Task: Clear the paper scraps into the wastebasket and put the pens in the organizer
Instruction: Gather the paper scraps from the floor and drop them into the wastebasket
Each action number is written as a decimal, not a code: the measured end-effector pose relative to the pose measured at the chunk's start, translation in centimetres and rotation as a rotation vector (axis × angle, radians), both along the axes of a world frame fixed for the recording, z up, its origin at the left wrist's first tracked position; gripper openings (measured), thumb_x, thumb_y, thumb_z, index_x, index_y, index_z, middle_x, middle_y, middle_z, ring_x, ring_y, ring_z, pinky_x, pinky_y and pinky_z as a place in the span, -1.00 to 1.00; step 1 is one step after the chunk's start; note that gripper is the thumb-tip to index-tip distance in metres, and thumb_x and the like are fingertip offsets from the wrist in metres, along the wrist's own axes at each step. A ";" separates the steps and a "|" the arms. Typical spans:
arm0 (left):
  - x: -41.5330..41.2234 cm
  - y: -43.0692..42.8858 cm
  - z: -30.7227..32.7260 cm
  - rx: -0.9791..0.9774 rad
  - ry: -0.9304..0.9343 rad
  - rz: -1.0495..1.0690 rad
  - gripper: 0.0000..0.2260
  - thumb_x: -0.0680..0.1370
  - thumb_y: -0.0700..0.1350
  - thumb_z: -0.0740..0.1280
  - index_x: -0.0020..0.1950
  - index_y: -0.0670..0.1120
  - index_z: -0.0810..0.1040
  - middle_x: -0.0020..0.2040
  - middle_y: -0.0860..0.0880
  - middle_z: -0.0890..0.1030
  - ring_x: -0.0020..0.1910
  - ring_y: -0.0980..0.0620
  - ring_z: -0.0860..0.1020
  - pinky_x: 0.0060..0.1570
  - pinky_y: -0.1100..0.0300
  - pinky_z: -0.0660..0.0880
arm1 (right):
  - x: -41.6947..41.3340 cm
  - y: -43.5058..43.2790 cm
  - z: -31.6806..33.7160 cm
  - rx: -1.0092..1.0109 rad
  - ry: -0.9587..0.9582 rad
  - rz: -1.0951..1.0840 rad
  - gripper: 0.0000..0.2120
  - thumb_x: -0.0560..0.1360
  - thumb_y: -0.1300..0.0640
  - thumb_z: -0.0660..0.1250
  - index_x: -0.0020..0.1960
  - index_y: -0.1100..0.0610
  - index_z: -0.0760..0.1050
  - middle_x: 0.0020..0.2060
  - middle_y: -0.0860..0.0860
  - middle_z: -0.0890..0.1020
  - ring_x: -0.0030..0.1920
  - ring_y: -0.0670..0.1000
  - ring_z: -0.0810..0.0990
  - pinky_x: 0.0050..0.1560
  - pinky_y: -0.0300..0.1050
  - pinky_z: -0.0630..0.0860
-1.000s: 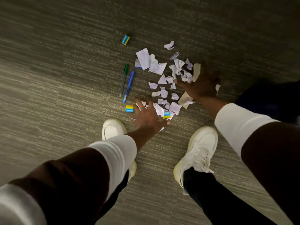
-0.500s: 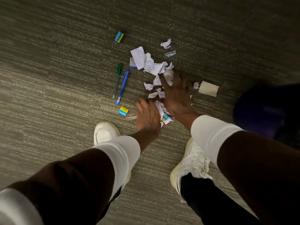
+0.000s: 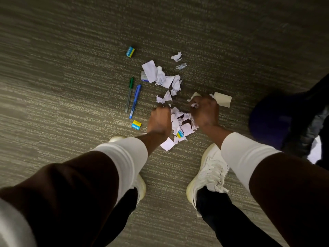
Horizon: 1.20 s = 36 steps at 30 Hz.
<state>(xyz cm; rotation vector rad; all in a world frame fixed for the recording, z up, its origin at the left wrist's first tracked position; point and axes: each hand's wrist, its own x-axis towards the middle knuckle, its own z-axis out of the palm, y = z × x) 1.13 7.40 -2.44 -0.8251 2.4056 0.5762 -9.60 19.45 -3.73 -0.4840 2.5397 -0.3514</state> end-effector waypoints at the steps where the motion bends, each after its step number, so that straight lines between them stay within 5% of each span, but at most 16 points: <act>1: -0.2 0.1 0.8 0.016 0.024 0.039 -0.79 0.52 -0.41 0.36 0.11 -0.23 0.64 0.05 -0.28 0.69 0.05 -0.30 0.69 0.04 -0.11 0.67 | -0.1 0.4 0.8 -0.014 0.013 -0.046 -0.84 0.47 0.24 0.44 0.00 0.09 0.75 0.02 0.18 0.73 0.05 0.24 0.67 -0.01 -0.11 0.45; 7: -1.4 2.0 6.2 0.129 0.156 0.199 -0.85 0.45 -0.32 0.45 -0.02 -0.14 0.63 -0.01 -0.21 0.67 -0.08 -0.25 0.63 -0.19 0.08 0.40 | 0.7 3.5 7.6 -0.096 -0.008 -0.273 -0.78 0.43 0.24 0.47 0.03 0.05 0.76 0.03 0.09 0.74 0.01 0.12 0.70 -0.03 -0.22 0.48; 11: -2.8 4.7 10.9 0.212 0.252 0.290 -0.83 0.40 -0.29 0.50 -0.07 -0.13 0.61 -0.08 -0.15 0.66 -0.13 -0.16 0.61 -0.16 0.05 0.51 | 1.1 6.4 14.4 -0.219 -0.010 -0.348 -0.80 0.38 0.27 0.50 -0.10 0.00 0.74 -0.09 0.00 0.73 -0.06 0.01 0.67 -0.04 -0.41 0.38; 17: -6.9 10.3 19.9 0.285 0.369 0.401 -0.83 0.45 -0.22 0.53 0.00 -0.10 0.63 -0.07 -0.05 0.68 -0.13 0.00 0.59 -0.10 0.17 0.48 | 0.6 12.3 25.0 -0.267 0.078 -0.365 -0.79 0.39 0.29 0.52 -0.09 0.00 0.72 -0.11 -0.04 0.69 -0.16 -0.03 0.65 -0.09 -0.11 0.56; 21: -9.7 14.2 24.4 0.393 0.462 0.395 -0.83 0.43 -0.23 0.52 -0.03 -0.08 0.61 -0.09 -0.02 0.65 -0.16 0.02 0.57 -0.15 0.16 0.51 | -1.4 16.3 29.5 -0.296 0.162 -0.495 -0.82 0.41 0.30 0.53 -0.05 0.07 0.72 -0.10 -0.02 0.69 -0.14 -0.01 0.65 -0.11 -0.32 0.44; 25: -12.1 17.6 26.7 0.439 0.465 0.311 -0.85 0.45 -0.24 0.50 -0.05 -0.07 0.59 -0.05 -0.03 0.64 -0.10 -0.01 0.58 -0.10 0.14 0.51 | -3.5 20.3 29.6 -0.144 0.188 -0.638 -0.78 0.40 0.15 0.49 0.05 0.10 0.70 -0.06 0.14 0.73 -0.08 0.21 0.68 -0.11 -0.13 0.45; 32: -15.0 21.3 26.8 0.496 0.355 0.245 -0.78 0.53 -0.16 0.50 0.11 -0.18 0.59 0.13 -0.19 0.64 0.11 -0.21 0.60 0.05 0.00 0.52 | -4.2 23.8 27.0 -0.137 0.099 -0.810 -0.54 0.39 0.03 0.47 0.29 -0.03 0.66 0.13 0.17 0.71 0.11 0.20 0.70 0.16 0.13 0.65; 36: -14.8 21.4 26.2 0.519 0.402 0.275 -0.82 0.59 0.04 0.45 0.02 -0.06 0.64 0.02 -0.06 0.73 0.01 -0.12 0.68 -0.03 0.01 0.62 | -3.3 23.4 26.7 -0.132 0.051 -0.742 -0.54 0.41 0.13 0.54 0.30 0.00 0.63 0.18 0.17 0.66 0.19 0.18 0.66 0.21 0.09 0.60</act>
